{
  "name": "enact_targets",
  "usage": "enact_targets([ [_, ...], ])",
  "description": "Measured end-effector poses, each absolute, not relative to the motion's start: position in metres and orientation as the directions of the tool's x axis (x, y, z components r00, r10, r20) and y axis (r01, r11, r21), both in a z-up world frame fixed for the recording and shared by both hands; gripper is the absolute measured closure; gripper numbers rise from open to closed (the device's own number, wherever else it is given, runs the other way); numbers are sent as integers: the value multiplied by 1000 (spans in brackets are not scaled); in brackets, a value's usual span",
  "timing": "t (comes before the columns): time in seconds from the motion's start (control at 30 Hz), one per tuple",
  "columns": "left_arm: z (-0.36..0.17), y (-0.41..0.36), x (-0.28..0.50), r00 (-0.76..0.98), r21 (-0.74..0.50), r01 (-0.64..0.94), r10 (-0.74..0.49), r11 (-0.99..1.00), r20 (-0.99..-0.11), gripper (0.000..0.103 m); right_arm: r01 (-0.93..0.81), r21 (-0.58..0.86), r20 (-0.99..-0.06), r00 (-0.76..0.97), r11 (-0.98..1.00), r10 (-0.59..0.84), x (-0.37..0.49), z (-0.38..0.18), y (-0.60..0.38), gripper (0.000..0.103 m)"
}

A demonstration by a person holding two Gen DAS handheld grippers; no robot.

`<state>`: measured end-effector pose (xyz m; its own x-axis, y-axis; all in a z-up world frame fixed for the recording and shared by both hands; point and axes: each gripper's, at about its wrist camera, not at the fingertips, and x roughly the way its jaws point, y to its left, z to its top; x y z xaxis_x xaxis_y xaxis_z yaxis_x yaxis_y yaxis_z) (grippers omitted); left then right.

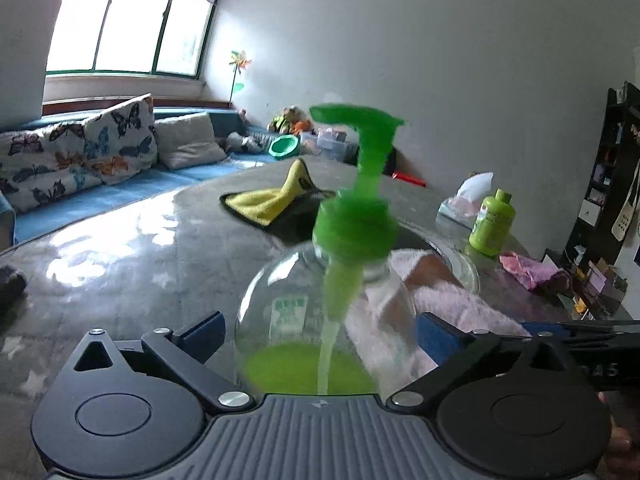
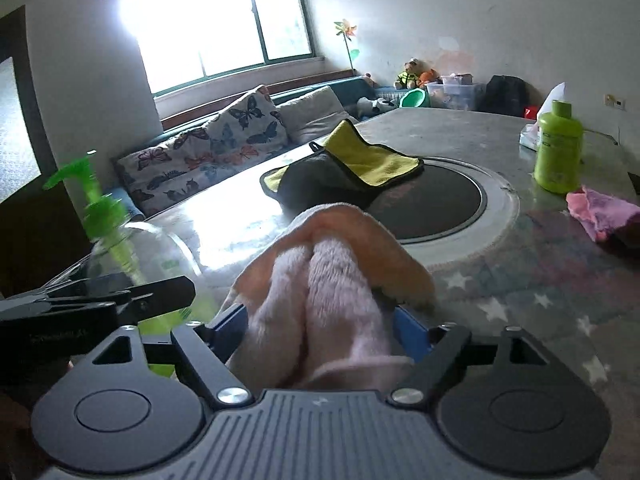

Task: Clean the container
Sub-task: 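Lower the soap bottle and the towel onto the table with both grippers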

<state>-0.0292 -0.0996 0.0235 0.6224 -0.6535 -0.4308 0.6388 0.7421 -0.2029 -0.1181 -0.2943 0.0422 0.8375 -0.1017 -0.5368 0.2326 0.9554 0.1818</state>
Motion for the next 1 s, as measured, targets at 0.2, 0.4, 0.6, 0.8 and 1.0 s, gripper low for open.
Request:
enact_targets([
  [0.2, 25, -82, -57, 612, -226, 628, -652, 745, -448, 0, 248, 112, -529, 835, 962, -153, -147, 41, -277, 10],
  [0.4, 25, -77, -84, 619, -156, 638, -623, 754, -478, 0, 264, 160, -522, 841, 951, -145, -169, 43, -275, 4],
  [0.6, 15, -83, -90, 587, -180, 586, -567, 790, -578, 0, 290, 139, -569, 806, 947, -163, -175, 31, -269, 4],
  [0.8, 5, -85, -89, 598, -137, 579, -532, 804, -599, 0, 311, 111, -605, 775, 944, -184, -168, 18, -265, 3],
  [1.0, 3, -91, -87, 607, -118, 578, -522, 807, -600, 0, 328, 80, -616, 758, 941, -212, -160, 16, -263, 0],
])
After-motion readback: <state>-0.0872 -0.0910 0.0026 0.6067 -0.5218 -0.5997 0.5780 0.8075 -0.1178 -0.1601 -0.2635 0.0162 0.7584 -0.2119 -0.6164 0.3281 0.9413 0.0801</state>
